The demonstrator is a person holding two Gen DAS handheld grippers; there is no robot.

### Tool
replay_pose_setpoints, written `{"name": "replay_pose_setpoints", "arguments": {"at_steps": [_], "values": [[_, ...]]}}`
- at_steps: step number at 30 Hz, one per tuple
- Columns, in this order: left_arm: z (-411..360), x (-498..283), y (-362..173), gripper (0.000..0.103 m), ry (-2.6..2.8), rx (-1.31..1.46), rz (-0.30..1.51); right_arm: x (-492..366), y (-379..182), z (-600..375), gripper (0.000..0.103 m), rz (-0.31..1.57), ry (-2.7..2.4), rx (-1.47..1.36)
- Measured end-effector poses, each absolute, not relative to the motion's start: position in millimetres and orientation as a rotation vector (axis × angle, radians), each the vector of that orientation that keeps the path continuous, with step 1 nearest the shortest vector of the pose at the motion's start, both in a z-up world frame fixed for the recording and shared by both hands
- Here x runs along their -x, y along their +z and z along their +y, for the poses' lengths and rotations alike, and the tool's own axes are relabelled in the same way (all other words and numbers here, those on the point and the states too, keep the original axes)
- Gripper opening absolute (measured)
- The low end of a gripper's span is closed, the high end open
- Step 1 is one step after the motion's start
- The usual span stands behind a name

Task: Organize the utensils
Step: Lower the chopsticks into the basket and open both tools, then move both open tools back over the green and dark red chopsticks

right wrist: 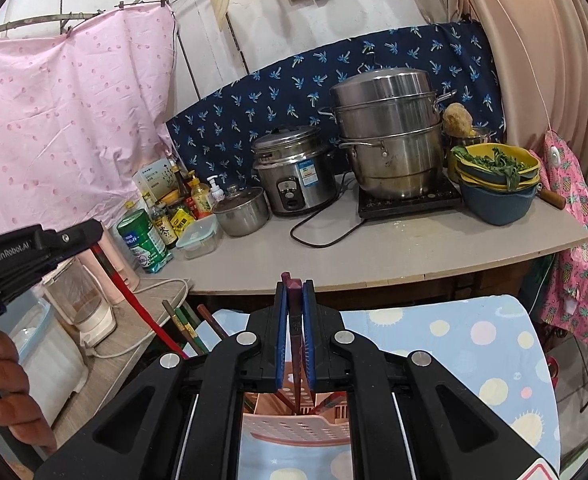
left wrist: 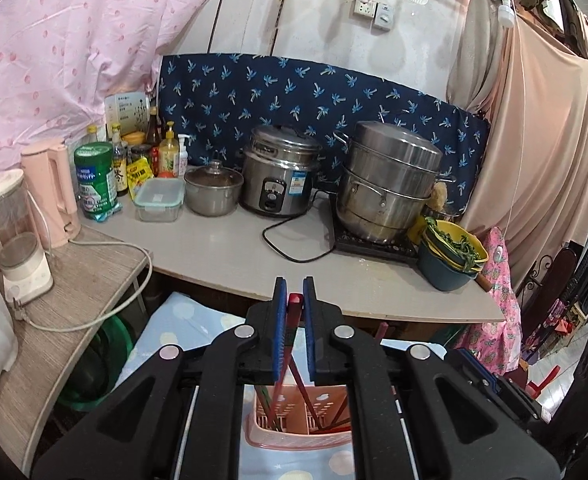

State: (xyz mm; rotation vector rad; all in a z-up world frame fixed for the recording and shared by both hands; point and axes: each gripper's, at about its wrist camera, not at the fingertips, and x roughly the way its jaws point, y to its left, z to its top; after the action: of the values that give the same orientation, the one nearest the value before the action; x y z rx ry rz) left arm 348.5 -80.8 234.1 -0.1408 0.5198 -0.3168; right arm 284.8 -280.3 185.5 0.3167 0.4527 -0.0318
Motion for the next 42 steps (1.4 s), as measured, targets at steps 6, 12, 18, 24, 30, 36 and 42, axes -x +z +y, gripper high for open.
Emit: {"name": "replay_pose_setpoints", "arguments": {"at_steps": [6,12,18,24,30,36,42], "values": [[-81.1,-341.6,228.5,0.036,-0.310,0.121,0.522,-277.2,185.2,-282.7,0.020,0.448,-0.041,-0.318],[-81.0,-325.4,225.1,0.041,-0.300,0.094,0.530,-260.9,191.4,-278.3,0.027,0.431,-0.048,-0.301],[-75.3,-301.7,223.0,0.047,-0.285,0.078,0.532,-236.1,197.5,-268.9,0.032,0.416,-0.049,-0.275],[-69.8,-272.9,213.4,0.047,-0.247,0.051,0.544,-207.0,198.2,-255.8,0.035,0.416,-0.038,-0.254],[-62.9,-243.8,197.0,0.048,-0.233,0.024,0.579,-176.0,188.8,-245.4,0.036,0.441,-0.035,-0.246],[-53.8,-215.4,172.7,0.048,-0.221,0.007,0.625,-146.5,173.5,-233.4,0.036,0.473,-0.040,-0.236],[-38.2,-187.1,142.4,0.048,-0.205,-0.001,0.680,-115.3,151.4,-220.7,0.036,0.512,-0.047,-0.221]]}}
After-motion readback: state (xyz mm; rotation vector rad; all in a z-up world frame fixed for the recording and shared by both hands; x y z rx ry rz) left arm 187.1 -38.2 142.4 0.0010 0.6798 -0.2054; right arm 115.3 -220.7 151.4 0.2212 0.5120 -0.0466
